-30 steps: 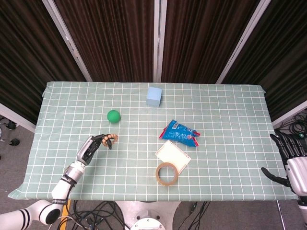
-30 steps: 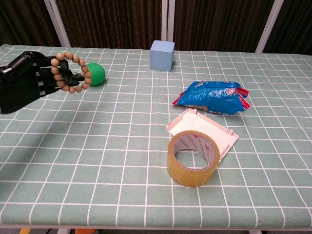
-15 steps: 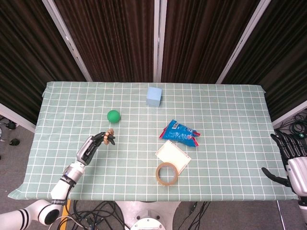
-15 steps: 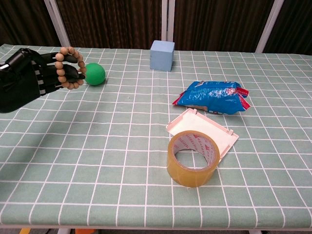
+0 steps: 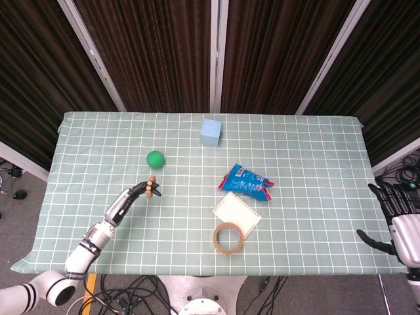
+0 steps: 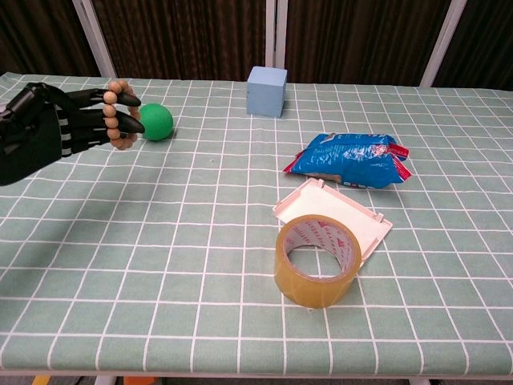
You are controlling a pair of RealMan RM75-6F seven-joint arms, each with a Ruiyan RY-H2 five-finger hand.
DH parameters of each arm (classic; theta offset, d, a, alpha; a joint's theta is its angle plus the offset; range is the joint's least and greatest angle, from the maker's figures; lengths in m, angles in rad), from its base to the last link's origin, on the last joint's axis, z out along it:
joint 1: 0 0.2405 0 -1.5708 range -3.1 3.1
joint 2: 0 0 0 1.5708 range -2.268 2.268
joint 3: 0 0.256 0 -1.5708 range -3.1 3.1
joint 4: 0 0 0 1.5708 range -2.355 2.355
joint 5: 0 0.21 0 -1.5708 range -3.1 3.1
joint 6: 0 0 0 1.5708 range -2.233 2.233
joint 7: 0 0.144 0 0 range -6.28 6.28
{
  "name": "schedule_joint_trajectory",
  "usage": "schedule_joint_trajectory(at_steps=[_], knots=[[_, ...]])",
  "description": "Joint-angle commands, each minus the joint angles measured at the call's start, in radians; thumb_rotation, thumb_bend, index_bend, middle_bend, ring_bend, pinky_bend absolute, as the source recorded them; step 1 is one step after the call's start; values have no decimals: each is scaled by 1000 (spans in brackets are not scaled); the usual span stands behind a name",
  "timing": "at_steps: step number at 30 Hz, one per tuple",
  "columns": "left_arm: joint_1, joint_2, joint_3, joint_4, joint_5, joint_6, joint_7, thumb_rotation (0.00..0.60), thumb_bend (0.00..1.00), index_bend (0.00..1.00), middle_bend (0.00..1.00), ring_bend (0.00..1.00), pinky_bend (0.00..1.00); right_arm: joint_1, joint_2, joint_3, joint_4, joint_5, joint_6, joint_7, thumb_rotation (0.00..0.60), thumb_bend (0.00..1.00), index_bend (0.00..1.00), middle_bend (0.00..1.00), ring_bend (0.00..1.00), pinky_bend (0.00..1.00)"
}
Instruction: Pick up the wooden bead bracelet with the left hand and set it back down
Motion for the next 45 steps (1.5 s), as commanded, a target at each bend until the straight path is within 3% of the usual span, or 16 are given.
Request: schedule_joint_trajectory(at_steps=[1,7,12,18,19,21,22,23,24,25,27,28,31,32,40,45], knots=[[-25,-6,32,53,29,-24,156,0,633,260,326,141,81,0,-2,-1,4,2,-1,5,600,66,0,17,0,0],[-55,-19,54,115,38,-60,465,0,625,264,325,141,81,0,-5,-3,12,4,-4,13,600,66,0,17,0,0],[-49,-39,40,134,10,-35,738,2,620,291,325,141,82,1,-8,-7,19,8,-14,19,600,66,0,17,0,0],[-2,-27,-9,132,-23,106,927,127,598,292,325,141,89,4,-8,-8,25,20,-32,29,600,68,0,15,0,0],[8,-18,-19,120,-30,131,931,155,568,292,325,141,92,6,-7,-10,26,21,-36,35,600,68,0,14,0,0],[39,7,-48,85,-58,192,888,219,385,292,325,141,110,11,-1,-16,27,25,-57,51,600,69,0,11,0,0],[54,23,-59,73,-70,214,862,206,283,292,325,142,117,14,3,-19,27,28,-69,58,600,69,0,9,0,0],[67,41,-67,64,-79,233,836,143,154,292,325,142,123,16,6,-21,26,32,-80,63,600,68,0,5,0,0],[84,67,-73,56,-89,251,802,86,89,290,325,142,124,20,9,-22,26,37,-92,67,600,67,0,2,0,0],[96,88,-77,52,-97,261,779,34,38,287,325,142,125,22,11,-23,26,41,-99,71,600,64,0,1,0,0],[130,131,-84,42,-122,287,736,8,4,280,324,142,126,26,12,-20,29,50,-108,80,600,54,0,0,0,0],[145,147,-88,37,-134,299,721,73,1,279,325,142,127,27,12,-18,31,54,-110,83,600,52,0,0,0,0],[201,209,-88,9,-185,324,731,534,6,279,325,142,144,29,8,-15,40,59,-112,91,600,53,0,0,0,0],[223,233,-82,1,-202,335,760,590,7,279,325,142,150,30,6,-15,45,59,-115,90,600,57,0,0,0,0],[363,362,35,-96,-237,396,1093,600,78,290,324,142,150,22,-22,-23,58,46,-102,22,600,127,0,3,0,0],[449,382,87,-189,-219,471,1145,600,79,291,323,142,134,11,-38,-33,52,28,-84,-13,600,127,0,6,0,0]])
